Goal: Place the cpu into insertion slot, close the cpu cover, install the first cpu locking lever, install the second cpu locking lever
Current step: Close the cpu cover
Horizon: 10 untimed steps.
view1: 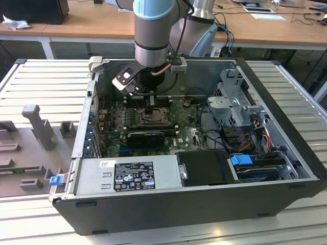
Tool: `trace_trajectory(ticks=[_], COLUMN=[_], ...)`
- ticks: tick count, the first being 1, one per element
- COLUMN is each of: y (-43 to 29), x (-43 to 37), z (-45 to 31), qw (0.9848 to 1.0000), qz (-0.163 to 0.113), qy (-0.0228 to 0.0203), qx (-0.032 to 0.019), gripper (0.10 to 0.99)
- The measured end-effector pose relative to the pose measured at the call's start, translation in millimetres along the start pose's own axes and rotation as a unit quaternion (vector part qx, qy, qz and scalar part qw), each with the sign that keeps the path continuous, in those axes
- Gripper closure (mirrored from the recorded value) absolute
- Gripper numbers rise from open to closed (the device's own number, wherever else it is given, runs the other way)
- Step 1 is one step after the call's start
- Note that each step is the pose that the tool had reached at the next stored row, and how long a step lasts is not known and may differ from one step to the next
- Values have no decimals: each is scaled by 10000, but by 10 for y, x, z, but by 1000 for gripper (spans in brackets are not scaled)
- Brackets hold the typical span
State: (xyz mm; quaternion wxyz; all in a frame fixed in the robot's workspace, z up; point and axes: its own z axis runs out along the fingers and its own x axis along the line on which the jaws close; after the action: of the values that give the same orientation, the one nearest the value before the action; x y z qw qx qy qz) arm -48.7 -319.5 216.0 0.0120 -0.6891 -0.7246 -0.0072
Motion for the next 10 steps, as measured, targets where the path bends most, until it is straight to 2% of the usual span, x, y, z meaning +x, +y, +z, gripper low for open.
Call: trace_trajectory(ticks=[7, 10], y=[143, 144], x=[-7, -7], z=[-1, -1], qw=[10000, 10000], qz=[0, 1], qy=[1, 1], qx=[5, 5], gripper=[980, 980])
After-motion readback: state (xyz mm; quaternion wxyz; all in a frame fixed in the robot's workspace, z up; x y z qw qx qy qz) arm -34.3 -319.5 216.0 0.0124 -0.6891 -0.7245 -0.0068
